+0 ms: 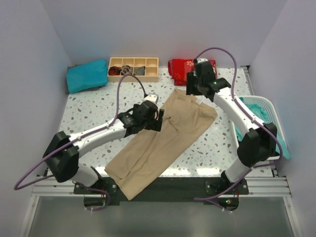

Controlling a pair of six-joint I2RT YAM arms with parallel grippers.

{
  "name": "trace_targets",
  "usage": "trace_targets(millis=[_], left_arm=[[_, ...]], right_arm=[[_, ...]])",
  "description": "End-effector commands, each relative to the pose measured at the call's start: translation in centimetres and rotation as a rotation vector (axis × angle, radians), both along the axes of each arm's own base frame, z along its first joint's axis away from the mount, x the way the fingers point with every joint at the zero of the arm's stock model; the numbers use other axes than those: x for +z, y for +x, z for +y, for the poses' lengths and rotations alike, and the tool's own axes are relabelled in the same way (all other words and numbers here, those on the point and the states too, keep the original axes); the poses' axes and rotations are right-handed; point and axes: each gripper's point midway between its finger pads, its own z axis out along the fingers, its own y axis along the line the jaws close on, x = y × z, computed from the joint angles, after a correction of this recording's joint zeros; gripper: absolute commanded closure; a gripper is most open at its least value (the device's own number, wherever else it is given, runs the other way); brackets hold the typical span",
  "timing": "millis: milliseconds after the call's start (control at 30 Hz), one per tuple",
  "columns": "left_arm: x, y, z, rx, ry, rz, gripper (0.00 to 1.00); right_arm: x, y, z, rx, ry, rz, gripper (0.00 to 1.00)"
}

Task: Fold and stack the t-shirts
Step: Rotate the tshirt 90 degrees

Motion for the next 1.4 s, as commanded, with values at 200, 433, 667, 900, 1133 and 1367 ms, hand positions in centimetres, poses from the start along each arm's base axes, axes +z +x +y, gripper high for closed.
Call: trace_targets(millis=[200, 433, 667, 900, 1133, 1367], left_arm=[[-4.4, 6.1, -6.9, -0.286, 0.078, -0.051, 0.00], [-9.5, 5.2, -6.2, -0.298, 0.135, 0.045, 0.00], [-13.2, 1.2, -3.2, -0.246, 0.132, 0.173, 0.00], [-14.5, -4.3, -3.3, -0.257, -0.014, 0.341, 0.00], [-12.9, -10.3, -7.4, -0.408, -0.136, 0.455, 0.00], [-9.7, -11.9, -10.3, -0.506, -0.202, 0.470, 0.00]], right_arm=[[-10.4, -6.7, -4.0, -0.136, -0.096, 0.239, 0.43], [-14.9, -8.0, -4.4, -0.151, -0.128, 0.339, 0.43], [-19.0, -6.2, -2.7, -0.130, -0.128, 0.429, 0.44], [-21.6, -3.1, 0.2, -0.060, -0.112, 0.501, 0.46], [-23.3, -0.6, 5.2, 0.105, -0.129, 0.552, 0.47], [-22.4, 2.8, 10.1, 0.216, -0.132, 0.510, 0.47]])
